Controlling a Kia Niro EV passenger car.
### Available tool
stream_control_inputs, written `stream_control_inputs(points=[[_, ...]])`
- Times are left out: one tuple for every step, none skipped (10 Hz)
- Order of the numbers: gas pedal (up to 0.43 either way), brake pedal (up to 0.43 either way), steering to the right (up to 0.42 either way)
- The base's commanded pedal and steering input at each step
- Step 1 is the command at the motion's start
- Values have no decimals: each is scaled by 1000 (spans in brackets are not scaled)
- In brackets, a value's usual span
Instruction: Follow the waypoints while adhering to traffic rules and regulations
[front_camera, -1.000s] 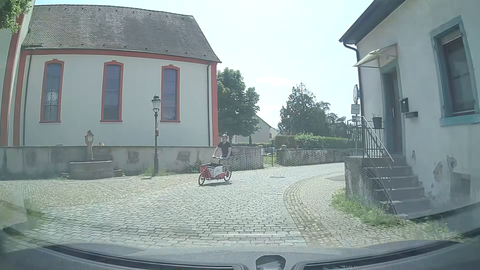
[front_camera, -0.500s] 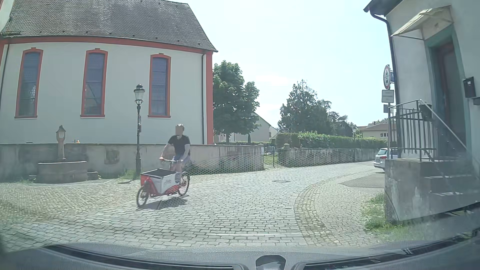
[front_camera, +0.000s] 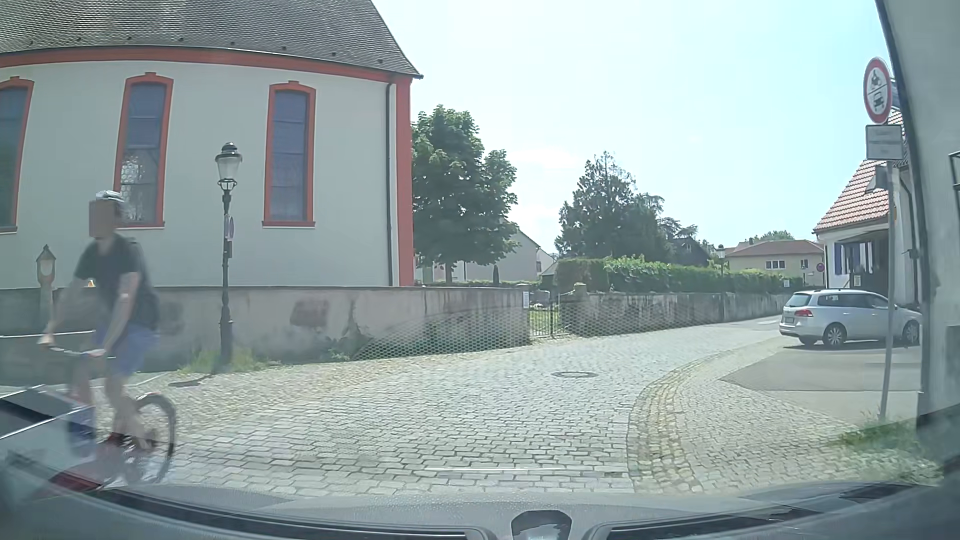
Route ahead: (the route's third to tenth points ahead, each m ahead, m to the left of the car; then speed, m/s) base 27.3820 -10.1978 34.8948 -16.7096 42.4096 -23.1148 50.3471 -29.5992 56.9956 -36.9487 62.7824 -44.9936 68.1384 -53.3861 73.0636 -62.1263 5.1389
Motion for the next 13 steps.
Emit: stream_control_inputs(points=[[47, 0, 32], [47, 0, 46], [47, 0, 62], [47, 0, 80], [47, 0, 104], [47, 0, 130], [47, 0, 145], [47, 0, 162], [47, 0, 177], [47, 0, 187], [47, 0, 198], [47, 0, 204], [47, 0, 206]])
